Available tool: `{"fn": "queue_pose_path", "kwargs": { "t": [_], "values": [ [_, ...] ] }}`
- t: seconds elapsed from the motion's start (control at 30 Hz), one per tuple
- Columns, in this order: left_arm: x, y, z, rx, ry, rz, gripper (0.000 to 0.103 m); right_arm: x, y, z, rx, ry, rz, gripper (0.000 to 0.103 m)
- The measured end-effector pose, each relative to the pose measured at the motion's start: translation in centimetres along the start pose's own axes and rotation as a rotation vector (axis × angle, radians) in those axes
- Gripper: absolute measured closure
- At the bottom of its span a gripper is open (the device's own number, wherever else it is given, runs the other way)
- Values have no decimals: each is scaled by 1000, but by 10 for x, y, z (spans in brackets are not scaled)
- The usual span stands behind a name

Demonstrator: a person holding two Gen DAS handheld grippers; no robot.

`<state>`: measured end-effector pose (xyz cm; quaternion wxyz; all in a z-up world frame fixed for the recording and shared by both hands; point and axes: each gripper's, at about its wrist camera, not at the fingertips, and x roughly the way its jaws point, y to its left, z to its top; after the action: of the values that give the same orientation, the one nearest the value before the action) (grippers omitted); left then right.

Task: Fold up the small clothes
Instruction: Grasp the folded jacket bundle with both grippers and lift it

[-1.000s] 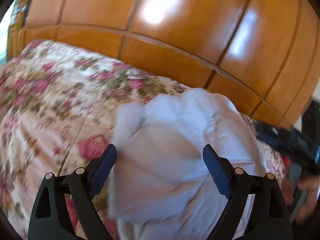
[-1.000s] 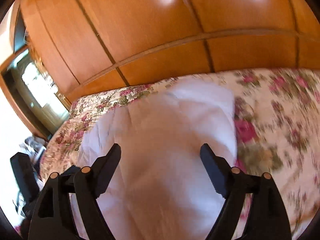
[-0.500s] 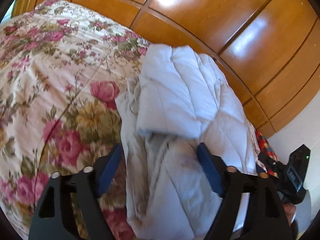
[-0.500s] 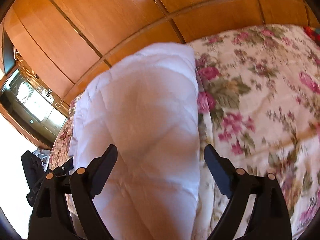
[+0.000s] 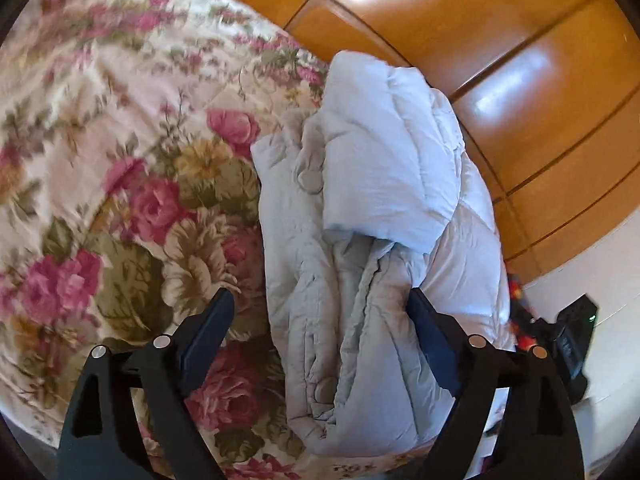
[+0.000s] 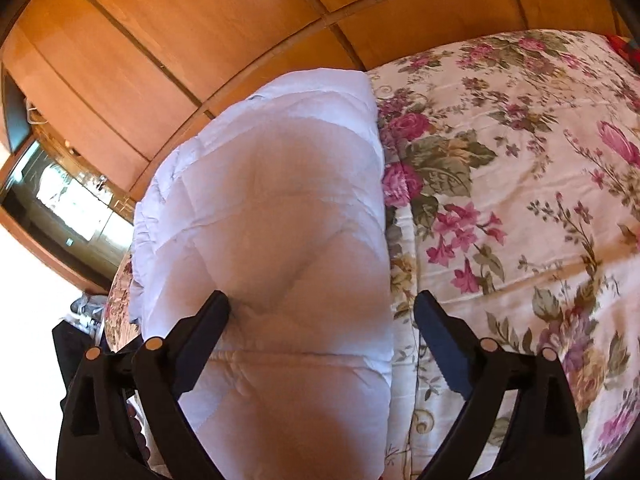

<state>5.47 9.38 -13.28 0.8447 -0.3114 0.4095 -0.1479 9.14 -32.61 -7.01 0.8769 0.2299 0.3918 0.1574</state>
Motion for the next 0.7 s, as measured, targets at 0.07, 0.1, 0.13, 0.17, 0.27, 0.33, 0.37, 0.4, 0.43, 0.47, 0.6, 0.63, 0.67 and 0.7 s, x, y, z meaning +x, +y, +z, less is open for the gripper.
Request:
{"fn": "queue_pose_path", "kwargs": {
  "t": [0.07,0.1,0.13,0.17,0.27,0.33,0.37,0.4,0.43,0.47,0.6,0.63,0.67,0.7],
  "values": [
    [4,6,1,-25,21,-44,17,4,-2,4,-2,27,18,6],
    [6,8,2,-39,36,-67,16,5,-4,5,5,37,27,5],
    [9,10,3,-45,49,-87,16,8,-7,7,15,51,42,5],
    [12,12,5,-48,73,-114,16,11,-11,9,32,73,61,5],
    [19,17,12,-49,125,-177,16,21,-19,14,52,126,109,5],
    [24,18,17,-50,156,-204,16,26,-23,17,63,153,129,4],
    [27,19,19,-50,170,-218,16,30,-26,19,73,172,148,4],
    [29,19,22,-49,176,-226,16,33,-28,20,83,184,159,4],
    [32,19,24,-43,184,-239,16,35,-30,20,93,194,167,3],
    [34,18,26,-38,192,-250,16,39,-32,21,104,206,179,3],
    [44,19,33,-54,227,-302,16,50,-40,23,136,236,220,2],
    [45,19,35,-63,235,-316,16,52,-41,24,144,242,230,2],
    [47,19,38,-67,241,-333,16,56,-43,26,154,249,241,2],
    [49,18,41,-66,248,-343,16,59,-44,27,160,252,250,2]
  ]
}}
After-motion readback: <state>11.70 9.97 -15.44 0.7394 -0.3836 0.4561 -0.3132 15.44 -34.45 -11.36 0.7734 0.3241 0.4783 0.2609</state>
